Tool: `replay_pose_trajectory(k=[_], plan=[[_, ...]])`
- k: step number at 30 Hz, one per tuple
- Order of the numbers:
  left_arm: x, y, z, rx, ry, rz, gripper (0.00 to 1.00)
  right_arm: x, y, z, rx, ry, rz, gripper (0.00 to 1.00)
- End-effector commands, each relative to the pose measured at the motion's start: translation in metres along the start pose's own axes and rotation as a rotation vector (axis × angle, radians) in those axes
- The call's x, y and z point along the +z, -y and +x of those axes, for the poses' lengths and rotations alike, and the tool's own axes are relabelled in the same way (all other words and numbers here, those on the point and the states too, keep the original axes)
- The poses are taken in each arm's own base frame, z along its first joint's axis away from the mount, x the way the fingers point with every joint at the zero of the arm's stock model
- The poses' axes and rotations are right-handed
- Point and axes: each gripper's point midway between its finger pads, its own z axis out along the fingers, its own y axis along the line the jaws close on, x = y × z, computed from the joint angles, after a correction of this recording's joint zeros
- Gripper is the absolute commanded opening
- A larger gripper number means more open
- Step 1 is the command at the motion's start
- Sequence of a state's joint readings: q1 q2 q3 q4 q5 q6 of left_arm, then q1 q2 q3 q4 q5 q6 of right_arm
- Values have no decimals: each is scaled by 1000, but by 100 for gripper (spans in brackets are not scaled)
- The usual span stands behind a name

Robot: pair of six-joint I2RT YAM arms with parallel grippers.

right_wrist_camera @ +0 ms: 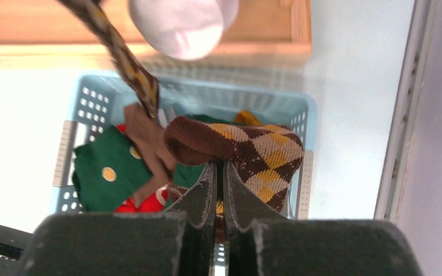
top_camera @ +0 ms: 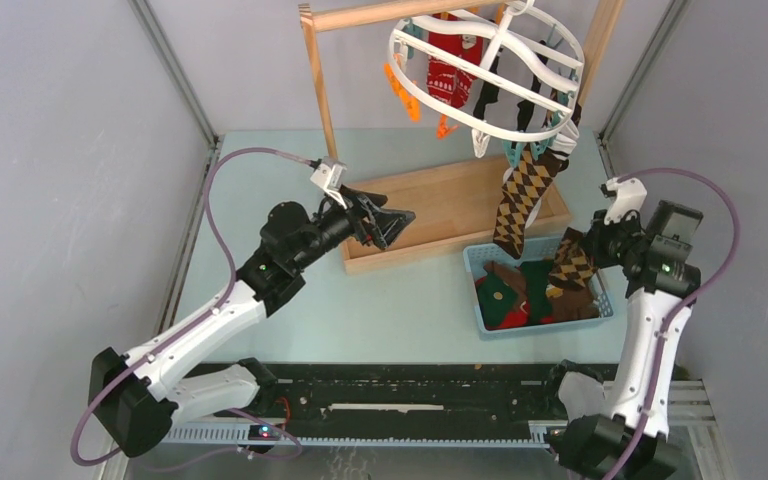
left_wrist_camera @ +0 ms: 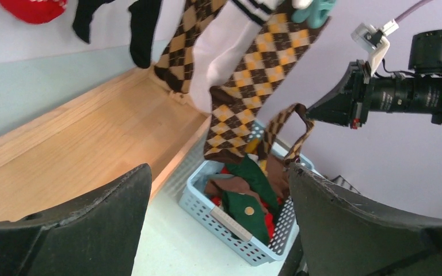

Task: Clip the socks to the hanger
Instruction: Pick up the sock from the bin.

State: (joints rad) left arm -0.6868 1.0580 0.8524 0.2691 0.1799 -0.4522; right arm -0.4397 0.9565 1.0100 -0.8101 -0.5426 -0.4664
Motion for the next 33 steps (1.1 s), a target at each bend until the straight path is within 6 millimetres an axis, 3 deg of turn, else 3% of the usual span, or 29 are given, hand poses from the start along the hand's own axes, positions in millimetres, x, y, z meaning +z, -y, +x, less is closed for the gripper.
replay_pose_trajectory(k=[1,6,9,16,21,26,29,33], plan=[[-10,35,-16,46,60,187,92,-35,-32,-47,-77,173,-85,7],[-17,71,-5,146,75,358,92,-70,-90,-70,-203,297,-299,6],[-22,92,10,293,79,435,93,-82,-123,-68,-228,320,-423,5],[-24,109,42,421,47,507,93,-102,-193,-54,-293,307,-736,5],[-27,129,64,437,-8,583,94,-106,-221,-65,-315,349,-835,5],[-33,140,69,428,-14,615,95,-105,-233,-72,-305,362,-880,4],[-29,140,72,424,-15,585,95,-107,-237,-76,-300,373,-895,4],[-13,122,84,419,-42,461,94,-108,-240,-81,-296,385,-904,4]])
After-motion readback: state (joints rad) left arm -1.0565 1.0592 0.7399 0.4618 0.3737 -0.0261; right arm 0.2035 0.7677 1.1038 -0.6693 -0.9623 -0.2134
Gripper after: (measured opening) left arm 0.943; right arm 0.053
